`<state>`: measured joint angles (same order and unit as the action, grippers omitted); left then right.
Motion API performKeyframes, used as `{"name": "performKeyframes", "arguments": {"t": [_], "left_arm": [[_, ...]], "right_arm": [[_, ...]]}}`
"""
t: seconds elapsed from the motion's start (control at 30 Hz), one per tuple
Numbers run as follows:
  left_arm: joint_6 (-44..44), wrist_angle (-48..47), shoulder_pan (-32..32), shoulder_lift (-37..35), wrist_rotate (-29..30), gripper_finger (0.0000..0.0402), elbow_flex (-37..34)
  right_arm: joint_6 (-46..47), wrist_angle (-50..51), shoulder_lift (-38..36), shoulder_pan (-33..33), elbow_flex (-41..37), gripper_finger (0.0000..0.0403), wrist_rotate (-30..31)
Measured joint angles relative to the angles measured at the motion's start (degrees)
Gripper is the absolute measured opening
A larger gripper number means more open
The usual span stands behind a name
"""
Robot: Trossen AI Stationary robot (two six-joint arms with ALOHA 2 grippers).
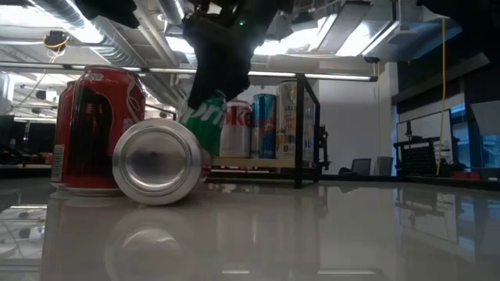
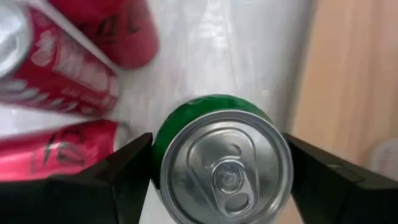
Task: Place canned beverage on shelf
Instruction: Put the green soda can on the shelf aligned with the other green soda can
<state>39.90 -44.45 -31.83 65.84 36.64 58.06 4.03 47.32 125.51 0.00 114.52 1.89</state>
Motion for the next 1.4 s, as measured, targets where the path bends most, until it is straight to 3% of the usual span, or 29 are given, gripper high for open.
{"name": "performKeyframes", "arguments": {"t": [0.33,0.93,1.4], "left_arm": [[-4.26,0.05,0.02,-1.11,-2.53,0.0165,0.00],[-4.52,0.34,0.02,-1.09,-1.42,0.0165,0.00],[-4.53,0.27,0.02,-1.09,-1.73,0.0165,0.00]], "right_arm": [[-0.08,-1.35,0.00,-3.53,0.00,0.0306,0.05],[-1.02,-1.49,2.55,-3.42,0.09,0.0307,0.02],[-1.00,-4.45,3.32,-3.39,0.15,0.0332,0.07]]}}
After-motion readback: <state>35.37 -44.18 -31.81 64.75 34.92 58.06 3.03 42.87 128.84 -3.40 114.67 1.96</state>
